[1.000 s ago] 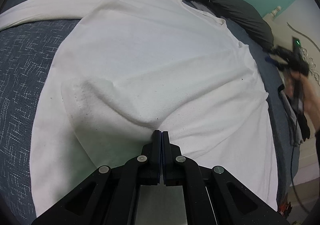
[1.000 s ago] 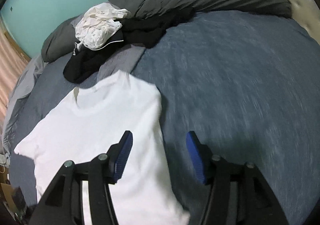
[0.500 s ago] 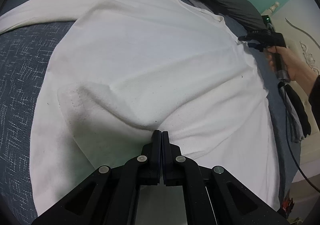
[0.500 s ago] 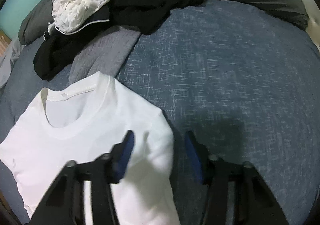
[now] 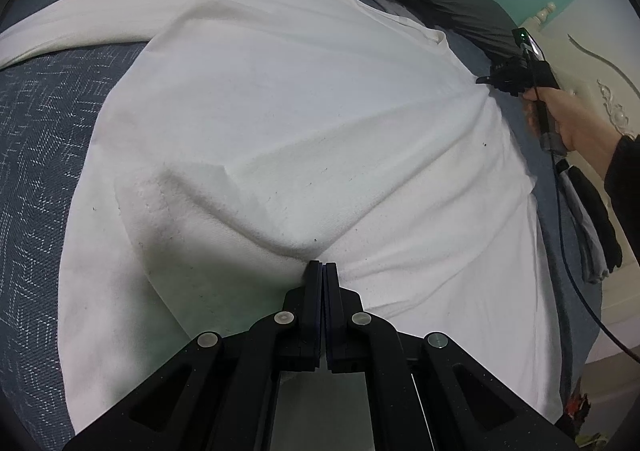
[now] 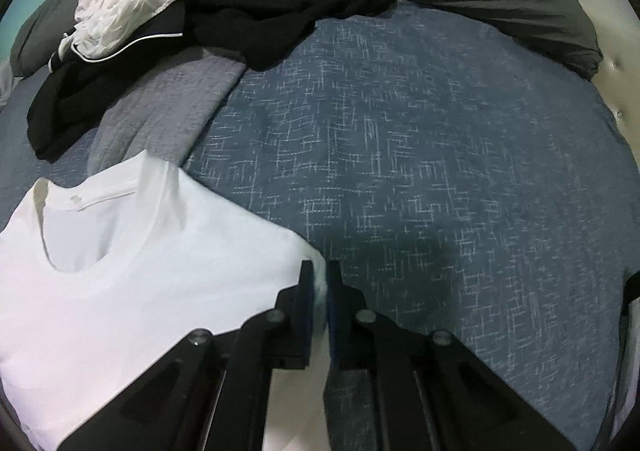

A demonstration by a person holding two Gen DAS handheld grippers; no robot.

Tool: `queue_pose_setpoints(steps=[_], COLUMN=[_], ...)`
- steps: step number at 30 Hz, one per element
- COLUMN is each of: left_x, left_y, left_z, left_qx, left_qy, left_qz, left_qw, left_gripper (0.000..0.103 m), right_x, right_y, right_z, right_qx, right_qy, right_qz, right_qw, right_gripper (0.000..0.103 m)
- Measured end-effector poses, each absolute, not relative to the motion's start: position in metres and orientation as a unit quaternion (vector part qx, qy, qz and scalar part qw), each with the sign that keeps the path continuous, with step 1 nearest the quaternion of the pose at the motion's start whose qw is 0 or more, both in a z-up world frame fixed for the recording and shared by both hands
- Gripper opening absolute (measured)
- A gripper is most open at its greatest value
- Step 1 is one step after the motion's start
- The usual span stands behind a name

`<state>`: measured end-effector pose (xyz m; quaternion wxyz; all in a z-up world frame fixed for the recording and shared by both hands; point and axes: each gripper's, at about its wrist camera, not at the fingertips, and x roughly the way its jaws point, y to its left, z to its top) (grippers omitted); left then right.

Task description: Fold clothes

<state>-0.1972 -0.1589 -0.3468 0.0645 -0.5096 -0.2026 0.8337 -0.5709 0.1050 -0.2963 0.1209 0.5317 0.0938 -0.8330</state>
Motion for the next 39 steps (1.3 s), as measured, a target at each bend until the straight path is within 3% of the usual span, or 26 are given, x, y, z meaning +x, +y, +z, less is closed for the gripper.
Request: queue_pose_setpoints(steps=[11,13,15,17,25,26,27,28,30,39], left_x=[-0.192,-0.191,-0.188,-0.187,-0.191,-0.192,-0.193,-0.194,-0.195,-0.197], left_y=[-0.161,-0.161,-0.162,-0.161,-0.162,-0.161,-0.161,-0.161,-0.161,-0.159], left_z=[-0.344,-0.344,-0.344,-0.344,-0.345,-0.345,-0.344,-0.344,-0.344,-0.344], left_qx=[-0.513,-0.513,-0.512,-0.511,-0.513,-0.513,-0.514,-0.514,-0.514,-0.515], left_qy=[-0.202,-0.204,-0.205,-0.205,-0.208,-0.208,-0.207,-0.207,-0.205,-0.204], left_qz=[0.832,0.832,0.832,0.832,0.830,0.830,0.830,0.830,0.830,0.830], left_qw=[0.063,0.064,0.064,0.063,0.065,0.065,0.065,0.065,0.066,0.064], left_gripper=[0.000,0.000,0.000,0.000,0.000,0.000,0.000,0.000,0.000,0.000], right_x=[-0.582,-0.577,-0.571,-0.564,-0.551,-0.551,-0.551,-0.554,-0.560,-0.566], right_y=[0.143,0.147,0.150,0.154,0.159,0.159,0.158,0.156,0.149,0.157], right_z=[-0.280,-0.277,-0.276,-0.279,-0.298,-0.301,-0.303,-0.304,-0.305,-0.293], right_qx=[0.502,0.502,0.500,0.499,0.509,0.510,0.511,0.510,0.509,0.479], right_qy=[-0.046,-0.051,-0.048,-0.049,-0.065,-0.068,-0.070,-0.071,-0.063,-0.081], right_qz=[-0.850,-0.844,-0.841,-0.837,-0.821,-0.818,-0.818,-0.819,-0.822,-0.855], right_qw=[0.152,0.180,0.199,0.217,0.253,0.255,0.256,0.253,0.247,0.180], right_gripper=[0.006,0.011,0.027,0.032,0.032,0.030,0.019,0.015,0.010,0.009])
